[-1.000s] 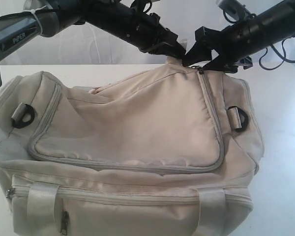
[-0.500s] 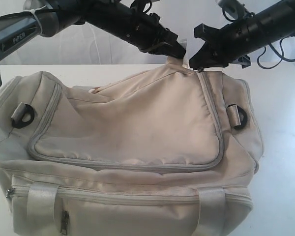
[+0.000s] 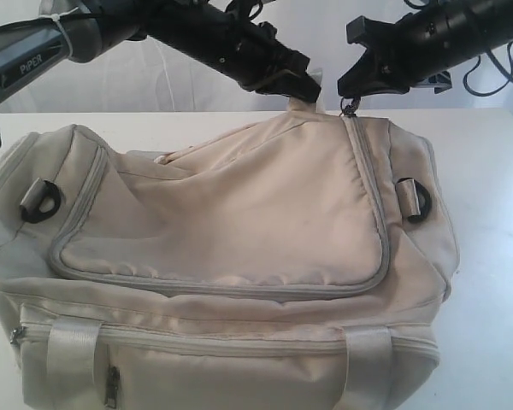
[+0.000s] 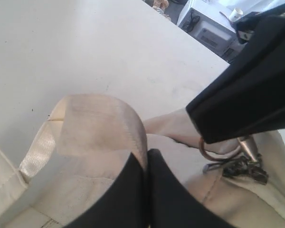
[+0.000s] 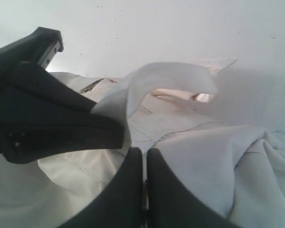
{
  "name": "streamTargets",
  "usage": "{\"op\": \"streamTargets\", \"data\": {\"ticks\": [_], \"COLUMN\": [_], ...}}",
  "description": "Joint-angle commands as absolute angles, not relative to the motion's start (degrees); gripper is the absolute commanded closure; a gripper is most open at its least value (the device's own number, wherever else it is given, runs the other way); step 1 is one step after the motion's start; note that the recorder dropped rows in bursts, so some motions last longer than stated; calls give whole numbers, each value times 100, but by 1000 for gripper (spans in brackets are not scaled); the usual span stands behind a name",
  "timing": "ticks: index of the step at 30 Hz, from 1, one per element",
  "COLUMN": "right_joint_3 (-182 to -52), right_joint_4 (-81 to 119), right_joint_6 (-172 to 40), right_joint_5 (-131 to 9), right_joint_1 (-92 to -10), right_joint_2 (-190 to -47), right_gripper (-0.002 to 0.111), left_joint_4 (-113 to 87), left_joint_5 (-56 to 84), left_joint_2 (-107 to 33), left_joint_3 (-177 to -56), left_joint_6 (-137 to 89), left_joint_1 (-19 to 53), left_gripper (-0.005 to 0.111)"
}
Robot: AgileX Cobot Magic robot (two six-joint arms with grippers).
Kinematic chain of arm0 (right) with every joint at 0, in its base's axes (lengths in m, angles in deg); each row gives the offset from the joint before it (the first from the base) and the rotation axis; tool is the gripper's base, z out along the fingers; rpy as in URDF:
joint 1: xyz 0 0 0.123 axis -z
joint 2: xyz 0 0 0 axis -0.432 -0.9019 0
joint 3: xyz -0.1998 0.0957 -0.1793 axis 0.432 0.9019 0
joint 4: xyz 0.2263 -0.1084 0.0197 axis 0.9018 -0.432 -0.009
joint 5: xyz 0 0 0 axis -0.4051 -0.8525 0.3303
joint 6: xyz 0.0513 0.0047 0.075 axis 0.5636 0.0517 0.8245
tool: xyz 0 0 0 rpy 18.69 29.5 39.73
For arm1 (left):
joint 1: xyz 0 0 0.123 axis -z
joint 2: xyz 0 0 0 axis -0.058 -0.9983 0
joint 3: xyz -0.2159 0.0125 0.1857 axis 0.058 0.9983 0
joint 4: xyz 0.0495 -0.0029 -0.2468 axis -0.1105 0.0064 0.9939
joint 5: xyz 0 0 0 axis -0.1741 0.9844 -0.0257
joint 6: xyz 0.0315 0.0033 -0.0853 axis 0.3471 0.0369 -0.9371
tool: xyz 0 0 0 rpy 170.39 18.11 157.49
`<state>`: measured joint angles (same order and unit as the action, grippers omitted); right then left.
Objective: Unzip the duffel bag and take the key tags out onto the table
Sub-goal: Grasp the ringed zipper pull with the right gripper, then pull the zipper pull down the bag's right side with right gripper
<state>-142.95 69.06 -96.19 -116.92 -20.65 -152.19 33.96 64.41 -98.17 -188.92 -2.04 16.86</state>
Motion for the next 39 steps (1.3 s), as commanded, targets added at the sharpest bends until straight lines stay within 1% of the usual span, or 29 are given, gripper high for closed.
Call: {"op": "streamTargets", "data": {"ticks": [1, 10, 20, 39], "right_joint_3": [-14281, -14270, -13329, -11977], "right_joint_4": [6757, 6693, 6679, 6402], "right_joint_6": [-9653, -9653, -9866, -9851], "right_joint_5": [-11882, -12392, -12338, -12016], "right_joint_1": [-2041, -2041, -2041, -2041], "right_joint_2": [-14917, -14636, -14107, -13003], "right_gripper": [108, 108, 108, 108], "left_joint_4": [3567, 3567, 3567, 3567], "left_joint_5": [6498, 6474, 6474, 6474], "left_joint_2": [-9656, -9655, -9655, -9655], "left_joint_3": [-18985, -18985, -18985, -18985], "left_joint_6": [-449, -497, -588, -600], "left_joint_1": [1735, 1735, 1735, 1735], "left_gripper": [107, 107, 107, 107]}}
